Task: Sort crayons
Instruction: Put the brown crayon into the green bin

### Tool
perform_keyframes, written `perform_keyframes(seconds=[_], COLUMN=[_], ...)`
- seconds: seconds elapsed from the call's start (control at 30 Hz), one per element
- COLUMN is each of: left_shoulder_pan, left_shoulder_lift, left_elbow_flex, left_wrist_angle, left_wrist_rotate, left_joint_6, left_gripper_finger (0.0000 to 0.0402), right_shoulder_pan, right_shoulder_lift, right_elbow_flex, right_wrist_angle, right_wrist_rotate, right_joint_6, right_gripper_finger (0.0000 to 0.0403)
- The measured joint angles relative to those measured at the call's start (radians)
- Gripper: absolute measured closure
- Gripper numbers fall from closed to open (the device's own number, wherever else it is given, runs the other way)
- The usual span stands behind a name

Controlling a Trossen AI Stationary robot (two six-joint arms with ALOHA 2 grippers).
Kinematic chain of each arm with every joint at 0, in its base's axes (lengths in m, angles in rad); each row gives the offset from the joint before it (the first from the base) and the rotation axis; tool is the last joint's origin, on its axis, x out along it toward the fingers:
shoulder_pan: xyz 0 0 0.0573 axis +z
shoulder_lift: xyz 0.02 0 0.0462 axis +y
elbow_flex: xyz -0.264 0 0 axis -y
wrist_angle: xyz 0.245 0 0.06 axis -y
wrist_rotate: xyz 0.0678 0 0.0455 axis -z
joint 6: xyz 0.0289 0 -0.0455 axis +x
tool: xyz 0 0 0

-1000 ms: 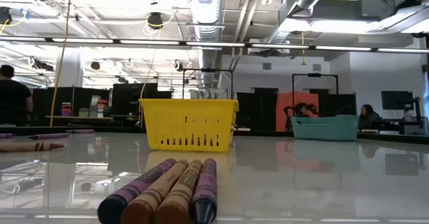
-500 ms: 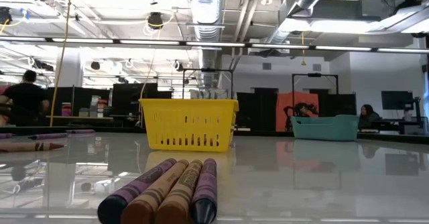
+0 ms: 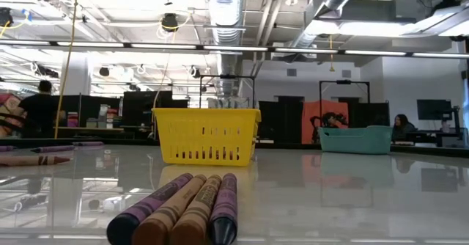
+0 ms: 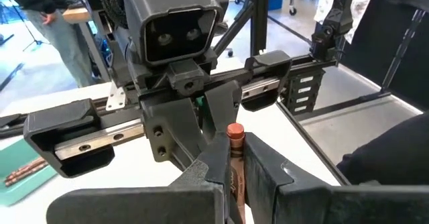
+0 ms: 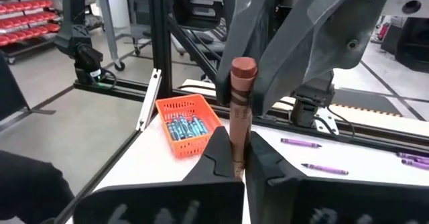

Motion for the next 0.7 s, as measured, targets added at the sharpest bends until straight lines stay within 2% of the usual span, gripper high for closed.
perform_keyframes(seconds=[0.13, 0.23, 0.43, 0.57, 0.7], left_shoulder_pan=[0.000, 0.000, -0.041, -0.083, -0.135], left_shoulder_lift=[0.000, 0.000, 0.000, 0.000, 0.000], left_elbow_flex=[0.000, 0.000, 0.000, 0.000, 0.000], left_wrist_angle=[-0.009, -0.035, -0.049, 0.036, 0.097], left_wrist_rotate=[-0.014, -0.045, -0.151, -0.247, -0.278], left_joint_6=[0.007, -0.004, 0.017, 0.050, 0.053], left_gripper_finger=[0.0384, 0.0365, 0.0278, 0.0218, 0.0191], right_shoulder_pan=[0.000, -0.001, -0.010, -0.032, -0.089], right_shoulder_lift=[0.000, -0.008, -0.062, -0.128, -0.214], right_elbow_flex=[0.000, 0.000, -0.001, -0.001, -0.001], right_wrist_angle=[-0.018, -0.058, -0.237, -0.420, -0.653], right_wrist_rotate=[0.000, 0.007, 0.054, 0.113, 0.181], right_joint_6=[0.000, 0.004, 0.030, 0.090, 0.186], right_gripper_finger=[0.0399, 0.0400, 0.0401, 0.0402, 0.0402])
